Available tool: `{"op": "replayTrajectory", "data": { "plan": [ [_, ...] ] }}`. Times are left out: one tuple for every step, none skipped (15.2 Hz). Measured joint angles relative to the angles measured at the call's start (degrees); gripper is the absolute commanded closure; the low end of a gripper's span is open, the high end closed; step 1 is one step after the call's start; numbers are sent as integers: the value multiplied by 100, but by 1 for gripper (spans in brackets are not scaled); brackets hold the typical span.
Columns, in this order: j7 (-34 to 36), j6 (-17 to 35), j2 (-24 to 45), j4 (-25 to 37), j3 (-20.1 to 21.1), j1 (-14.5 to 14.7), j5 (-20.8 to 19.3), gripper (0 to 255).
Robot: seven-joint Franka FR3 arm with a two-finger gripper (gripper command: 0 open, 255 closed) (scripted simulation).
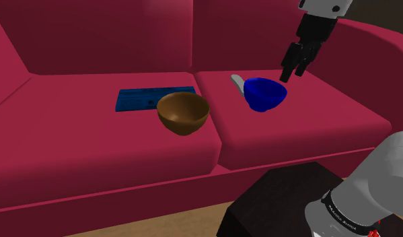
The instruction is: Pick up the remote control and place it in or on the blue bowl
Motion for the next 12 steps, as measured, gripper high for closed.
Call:
{"op": "replayTrajectory", "data": {
  "plan": [
    [0, 0, 0, 0, 0, 0, 0, 0],
    [-5, 89, 102, 10, -23, -21, -16, 0],
    [3, 190, 205, 9, -46, -50, -33, 0],
    [47, 281, 328, 39, -42, -69, -32, 0],
    [62, 401, 559, 150, -68, -100, -47, 0],
    [68, 557, 800, 230, -103, -135, -67, 0],
    [92, 710, 982, 255, -124, -164, -77, 0],
    [96, 849, 1189, 321, -162, -200, -96, 0],
    [104, 981, 1390, 388, -198, -234, -111, 0],
    [126, 1080, 1563, 462, -224, -264, -121, 0],
    [153, 1216, 1751, 509, -245, -289, -125, 0],
    [179, 1328, 1978, 627, -268, -312, -127, 0]
  ]
}}
